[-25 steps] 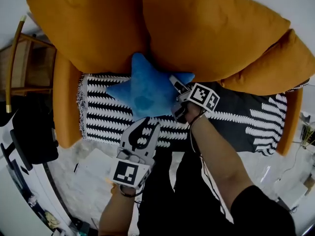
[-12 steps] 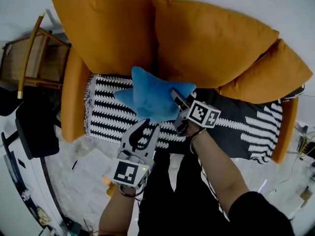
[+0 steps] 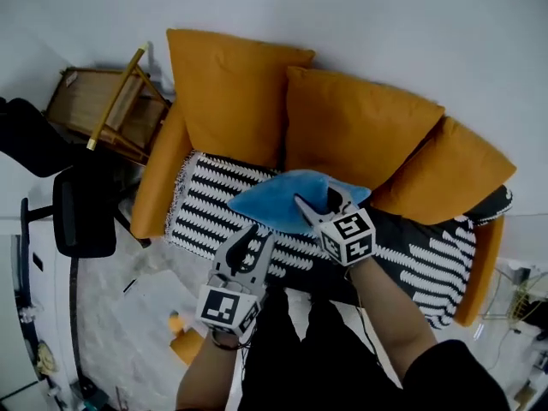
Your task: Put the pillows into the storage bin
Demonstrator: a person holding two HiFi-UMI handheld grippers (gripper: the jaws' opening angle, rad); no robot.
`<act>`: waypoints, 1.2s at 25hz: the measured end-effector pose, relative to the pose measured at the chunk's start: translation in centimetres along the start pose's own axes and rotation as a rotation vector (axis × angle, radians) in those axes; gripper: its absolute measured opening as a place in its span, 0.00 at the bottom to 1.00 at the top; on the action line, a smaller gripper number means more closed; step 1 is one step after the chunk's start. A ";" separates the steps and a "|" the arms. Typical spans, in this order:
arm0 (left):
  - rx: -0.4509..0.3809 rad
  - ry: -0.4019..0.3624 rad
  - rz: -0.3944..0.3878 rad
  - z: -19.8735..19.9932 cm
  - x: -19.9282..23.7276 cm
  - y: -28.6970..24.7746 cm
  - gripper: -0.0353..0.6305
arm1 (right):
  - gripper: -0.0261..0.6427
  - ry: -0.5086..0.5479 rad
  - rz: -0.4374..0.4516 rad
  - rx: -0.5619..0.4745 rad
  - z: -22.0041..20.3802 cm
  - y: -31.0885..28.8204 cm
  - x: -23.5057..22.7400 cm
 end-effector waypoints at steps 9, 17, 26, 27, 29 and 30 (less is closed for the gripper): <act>-0.142 -0.120 0.120 12.0 -2.2 5.7 0.20 | 0.38 0.188 0.068 -0.117 10.7 11.5 6.8; -0.212 -0.185 0.215 16.8 -4.0 9.2 0.20 | 0.38 0.242 0.136 -0.196 14.8 16.5 9.7; -0.181 -0.160 0.410 15.2 -6.3 14.5 0.10 | 0.38 0.324 0.259 -0.124 11.8 17.0 12.7; -0.166 -0.153 0.442 14.6 -6.7 15.6 0.09 | 0.38 0.335 0.286 -0.105 11.1 16.7 13.5; -0.136 -0.134 0.514 13.1 -7.0 18.1 0.07 | 0.38 0.356 0.344 -0.070 9.5 15.9 15.4; -0.125 -0.118 0.553 12.4 -7.1 19.7 0.07 | 0.38 0.366 0.373 -0.053 8.6 15.5 16.6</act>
Point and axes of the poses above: the fingertips, and each gripper's own axes: y backward along the fingers, x to its left, z out of its top, the point moved 2 cm from there along y, backward along the fingers, and after that the axes turned 15 degrees about -y, right-handed, at the moved point
